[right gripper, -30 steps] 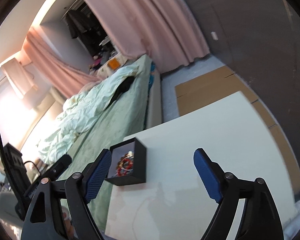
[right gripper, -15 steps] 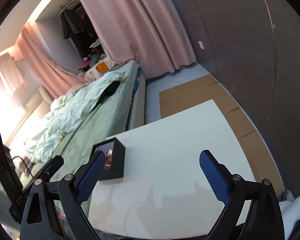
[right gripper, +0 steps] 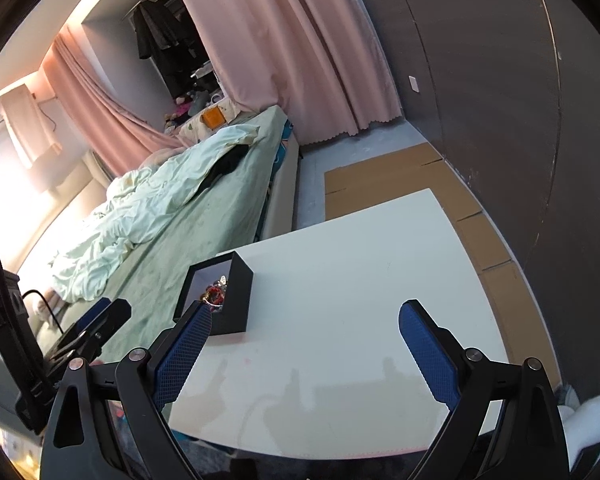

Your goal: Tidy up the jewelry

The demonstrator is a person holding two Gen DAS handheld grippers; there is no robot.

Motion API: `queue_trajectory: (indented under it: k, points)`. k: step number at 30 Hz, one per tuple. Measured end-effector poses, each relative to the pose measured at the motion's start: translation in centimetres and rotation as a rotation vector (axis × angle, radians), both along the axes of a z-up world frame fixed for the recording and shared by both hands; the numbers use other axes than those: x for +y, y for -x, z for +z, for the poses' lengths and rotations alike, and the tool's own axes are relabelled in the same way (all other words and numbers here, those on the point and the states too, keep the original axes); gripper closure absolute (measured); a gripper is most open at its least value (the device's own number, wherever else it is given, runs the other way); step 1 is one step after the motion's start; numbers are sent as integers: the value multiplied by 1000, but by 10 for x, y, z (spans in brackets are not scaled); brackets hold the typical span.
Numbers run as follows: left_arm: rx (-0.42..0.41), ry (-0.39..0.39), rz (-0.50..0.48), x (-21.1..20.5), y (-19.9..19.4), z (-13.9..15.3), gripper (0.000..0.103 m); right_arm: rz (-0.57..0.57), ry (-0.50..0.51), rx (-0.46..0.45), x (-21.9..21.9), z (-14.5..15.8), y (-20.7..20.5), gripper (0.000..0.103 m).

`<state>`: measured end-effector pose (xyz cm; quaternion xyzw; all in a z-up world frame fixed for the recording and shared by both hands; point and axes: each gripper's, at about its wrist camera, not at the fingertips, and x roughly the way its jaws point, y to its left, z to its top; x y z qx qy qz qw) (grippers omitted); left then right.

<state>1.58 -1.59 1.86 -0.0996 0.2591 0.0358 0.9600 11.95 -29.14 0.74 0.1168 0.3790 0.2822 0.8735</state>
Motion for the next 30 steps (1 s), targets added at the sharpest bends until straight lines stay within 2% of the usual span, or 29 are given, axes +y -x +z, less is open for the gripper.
queue_trajectory:
  k: [8,18,30]
  points:
    - [10,38,6,5,-1,-2,1,11,22,-9,4,1,0,8]
    - [15,12,13,1,-1,-2,0,3,19,9,3,-2,-1,8]
    - [5,25,19,4,2,0,1,4,20,10,4,-2,-1,8]
